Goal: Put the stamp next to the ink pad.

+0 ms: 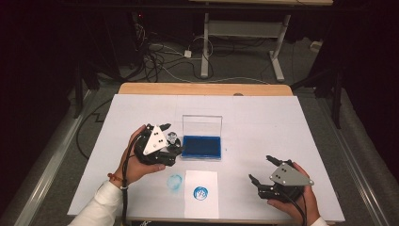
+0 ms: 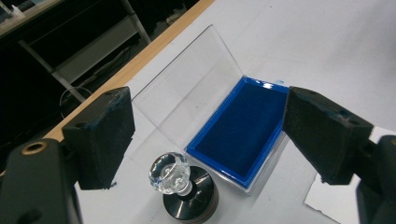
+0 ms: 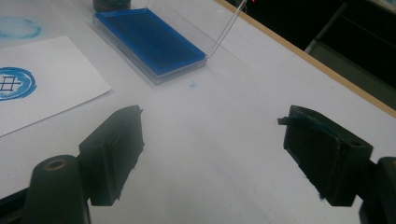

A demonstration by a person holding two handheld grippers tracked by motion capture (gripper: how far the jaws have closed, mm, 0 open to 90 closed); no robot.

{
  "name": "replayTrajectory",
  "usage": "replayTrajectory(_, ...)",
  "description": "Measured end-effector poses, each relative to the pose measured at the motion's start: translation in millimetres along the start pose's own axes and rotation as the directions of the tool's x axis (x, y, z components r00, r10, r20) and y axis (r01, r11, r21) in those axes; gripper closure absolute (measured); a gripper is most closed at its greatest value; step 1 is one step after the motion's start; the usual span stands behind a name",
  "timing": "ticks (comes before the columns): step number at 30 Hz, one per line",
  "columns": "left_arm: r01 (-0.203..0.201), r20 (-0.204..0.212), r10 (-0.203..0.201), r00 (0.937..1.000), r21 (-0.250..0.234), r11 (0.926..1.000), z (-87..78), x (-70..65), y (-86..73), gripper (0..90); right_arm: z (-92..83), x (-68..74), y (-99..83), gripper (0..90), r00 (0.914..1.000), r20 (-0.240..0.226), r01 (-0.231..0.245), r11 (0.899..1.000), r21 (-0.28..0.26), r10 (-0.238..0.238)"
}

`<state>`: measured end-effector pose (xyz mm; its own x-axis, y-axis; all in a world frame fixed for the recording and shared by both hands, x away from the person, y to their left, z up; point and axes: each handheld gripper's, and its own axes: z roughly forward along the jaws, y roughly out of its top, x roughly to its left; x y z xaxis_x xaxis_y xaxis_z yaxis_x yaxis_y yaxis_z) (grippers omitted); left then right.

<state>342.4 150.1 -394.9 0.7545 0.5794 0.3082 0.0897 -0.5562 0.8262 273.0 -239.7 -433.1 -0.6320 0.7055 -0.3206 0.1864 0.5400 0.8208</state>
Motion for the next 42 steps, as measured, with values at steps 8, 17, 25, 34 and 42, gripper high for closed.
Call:
replayTrajectory(8,-0.011,-0.005,0.011,0.9999,-0.006,0.9999,-5.7,-4.2,-1.5,16.6,-0.4,-0.3,0.1,20.0,1.0000,0.002,0.000,1.000,-0.002,0.000)
replayTrajectory(17,-0.019,-0.011,0.019,0.9997,0.000,0.9998,-10.6,-8.8,-6.0,16.6,-1.2,0.6,1.0,20.1,1.0000,0.006,0.002,1.000,-0.011,-0.002)
replayTrajectory(25,-0.041,-0.009,0.041,0.9991,-0.009,0.9991,-15.3,-13.6,-9.9,16.6,-1.6,0.5,1.0,20.1,1.0000,0.006,0.002,1.000,-0.011,-0.002)
replayTrajectory(34,-0.058,-0.024,0.057,0.9981,-0.016,0.9982,-23.2,-17.9,-17.0,16.6,-2.1,1.8,2.1,20.1,1.0000,0.005,0.007,1.000,-0.014,-0.007)
replayTrajectory(42,-0.063,-0.034,0.063,0.9975,-0.015,0.9979,-31.6,-19.2,-25.1,16.6,-1.6,2.8,2.4,20.1,1.0000,0.006,0.006,1.000,-0.011,-0.006)
